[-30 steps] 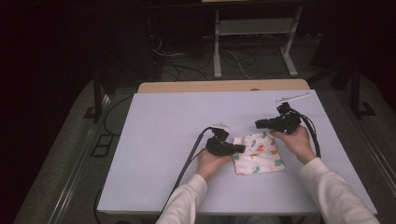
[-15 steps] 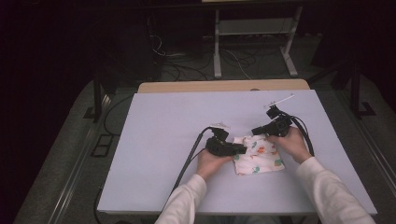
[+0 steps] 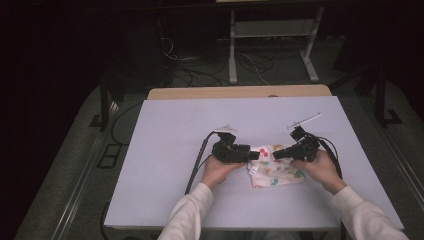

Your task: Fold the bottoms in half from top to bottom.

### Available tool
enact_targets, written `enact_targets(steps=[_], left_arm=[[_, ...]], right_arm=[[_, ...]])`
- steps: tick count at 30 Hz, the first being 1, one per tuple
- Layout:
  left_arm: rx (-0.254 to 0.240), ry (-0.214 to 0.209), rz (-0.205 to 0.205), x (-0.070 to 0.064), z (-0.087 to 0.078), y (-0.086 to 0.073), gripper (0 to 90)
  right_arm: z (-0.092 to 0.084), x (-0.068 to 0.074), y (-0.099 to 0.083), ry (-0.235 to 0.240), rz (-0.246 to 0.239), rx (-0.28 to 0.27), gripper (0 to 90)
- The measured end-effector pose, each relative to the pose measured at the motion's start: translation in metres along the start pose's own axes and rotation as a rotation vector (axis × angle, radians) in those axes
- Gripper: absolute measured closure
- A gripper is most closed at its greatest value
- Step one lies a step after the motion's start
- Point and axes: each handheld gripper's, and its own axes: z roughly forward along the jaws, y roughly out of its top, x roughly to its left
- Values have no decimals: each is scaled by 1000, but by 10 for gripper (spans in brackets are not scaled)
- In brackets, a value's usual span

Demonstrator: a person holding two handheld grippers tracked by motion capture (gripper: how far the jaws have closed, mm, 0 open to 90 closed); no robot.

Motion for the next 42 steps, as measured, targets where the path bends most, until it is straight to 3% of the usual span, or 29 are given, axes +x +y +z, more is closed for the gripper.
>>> enact_targets(steps=[8, 14, 19, 22, 27, 33, 37, 42], left_arm=[[12, 71, -3, 3, 5, 2, 198], [25, 109, -22, 7, 7, 5, 139], [26, 111, -25, 8, 10, 11, 129], [23, 108, -34, 9, 13, 14, 113], [64, 120, -27, 9, 19, 18, 27], [63, 123, -24, 9, 19, 23, 0], [56, 116, -20, 9, 17, 28, 0], [60, 120, 1, 7, 13, 36, 0]], right_arm=[[3, 14, -31, 26, 2, 34, 883], [6, 15, -42, 20, 5, 35, 884], [5, 14, -44, 28, 7, 38, 876], [3, 15, -45, 30, -12, 16, 755], [-5, 16, -44, 39, -45, -35, 542], [-18, 11, -39, 54, -88, -109, 269], [-25, 8, -32, 37, -90, -140, 141], [-35, 3, -23, 10, -78, -180, 57]])
